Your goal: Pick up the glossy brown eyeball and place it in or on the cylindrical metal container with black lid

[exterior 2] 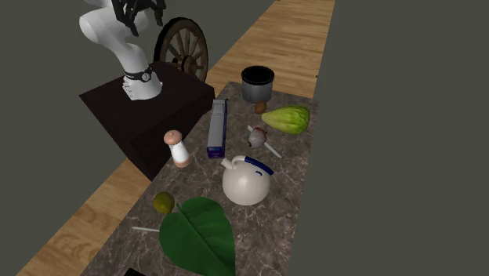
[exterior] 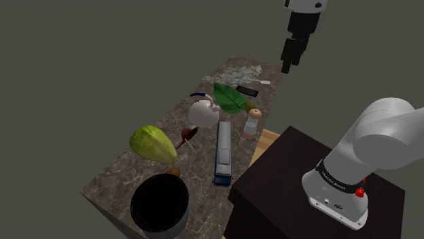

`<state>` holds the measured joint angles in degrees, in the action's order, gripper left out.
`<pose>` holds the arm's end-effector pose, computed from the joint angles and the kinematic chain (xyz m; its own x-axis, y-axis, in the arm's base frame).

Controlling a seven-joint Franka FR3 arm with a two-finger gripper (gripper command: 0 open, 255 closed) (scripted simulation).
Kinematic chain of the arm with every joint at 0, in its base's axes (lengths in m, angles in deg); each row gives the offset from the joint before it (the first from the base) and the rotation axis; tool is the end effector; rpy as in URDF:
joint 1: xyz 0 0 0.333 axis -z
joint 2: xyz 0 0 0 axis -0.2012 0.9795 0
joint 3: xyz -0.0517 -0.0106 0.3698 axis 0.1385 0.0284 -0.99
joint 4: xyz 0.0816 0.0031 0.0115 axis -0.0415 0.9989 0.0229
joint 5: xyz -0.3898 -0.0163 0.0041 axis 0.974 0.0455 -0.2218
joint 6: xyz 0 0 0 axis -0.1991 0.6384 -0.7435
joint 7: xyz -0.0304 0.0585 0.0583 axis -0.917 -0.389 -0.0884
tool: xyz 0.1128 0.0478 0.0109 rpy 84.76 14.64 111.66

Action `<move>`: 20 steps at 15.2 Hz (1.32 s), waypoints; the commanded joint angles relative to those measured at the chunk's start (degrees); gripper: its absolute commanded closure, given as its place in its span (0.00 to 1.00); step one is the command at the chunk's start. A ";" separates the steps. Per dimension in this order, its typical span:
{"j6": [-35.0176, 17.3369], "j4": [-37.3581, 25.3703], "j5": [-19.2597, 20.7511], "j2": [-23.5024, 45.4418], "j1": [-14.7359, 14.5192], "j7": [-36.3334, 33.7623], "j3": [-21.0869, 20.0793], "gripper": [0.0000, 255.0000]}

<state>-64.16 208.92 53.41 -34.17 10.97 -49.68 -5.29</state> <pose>0.2717 -0.0271 0.5644 0.9905 0.0830 -0.1099 0.0813 -0.9965 -0.0192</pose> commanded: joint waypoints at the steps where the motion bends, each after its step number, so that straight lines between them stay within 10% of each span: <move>1: 0.00 0.00 0.00 0.00 0.00 0.00 0.00 0.00; 20: -32.52 -6.96 7.49 37.53 -8.68 26.75 0.93 0.00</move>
<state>-94.85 202.86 60.56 0.83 2.71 -24.13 -4.12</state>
